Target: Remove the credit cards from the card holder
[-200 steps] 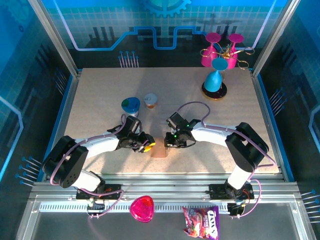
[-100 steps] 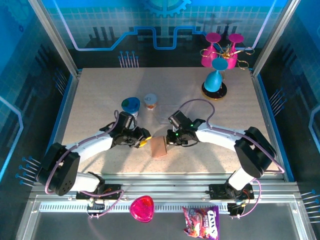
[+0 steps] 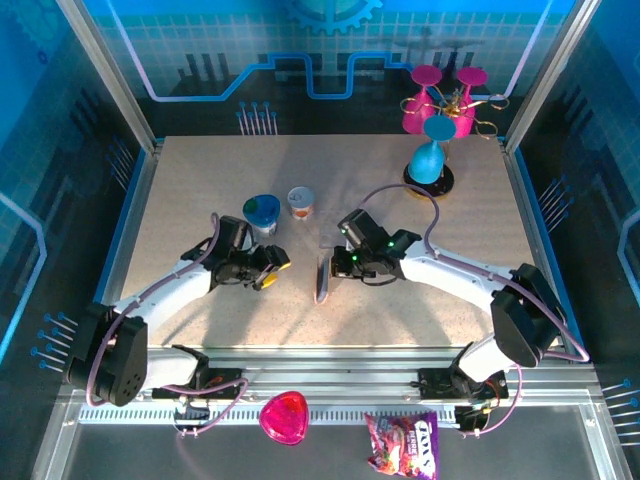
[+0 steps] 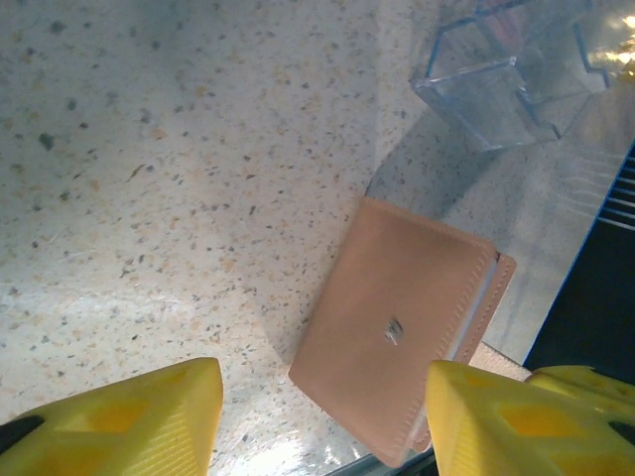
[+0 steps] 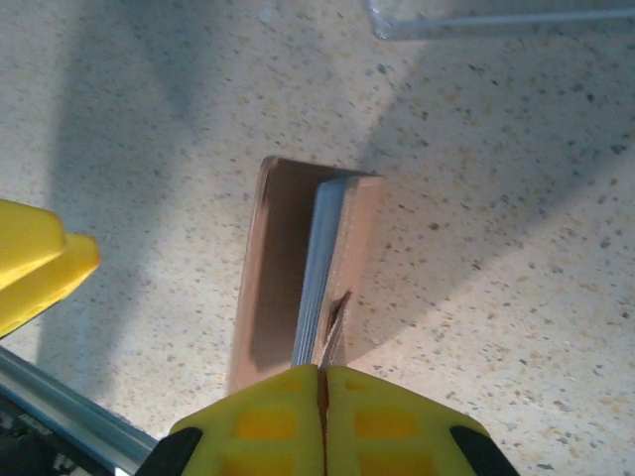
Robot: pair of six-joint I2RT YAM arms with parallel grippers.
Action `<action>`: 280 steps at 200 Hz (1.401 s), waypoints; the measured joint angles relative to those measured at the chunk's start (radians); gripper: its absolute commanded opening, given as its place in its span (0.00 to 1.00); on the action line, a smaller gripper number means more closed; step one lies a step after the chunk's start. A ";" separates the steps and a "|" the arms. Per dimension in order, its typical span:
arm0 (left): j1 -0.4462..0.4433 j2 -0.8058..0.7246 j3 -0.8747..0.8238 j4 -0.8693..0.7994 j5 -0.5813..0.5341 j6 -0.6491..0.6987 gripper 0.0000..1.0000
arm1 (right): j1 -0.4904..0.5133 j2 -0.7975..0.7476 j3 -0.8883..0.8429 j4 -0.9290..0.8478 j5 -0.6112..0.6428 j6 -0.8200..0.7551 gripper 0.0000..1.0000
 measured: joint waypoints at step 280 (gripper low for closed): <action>-0.212 0.273 0.150 0.108 0.064 -0.014 0.50 | -0.174 -0.088 -0.072 -0.119 -0.105 -0.204 0.01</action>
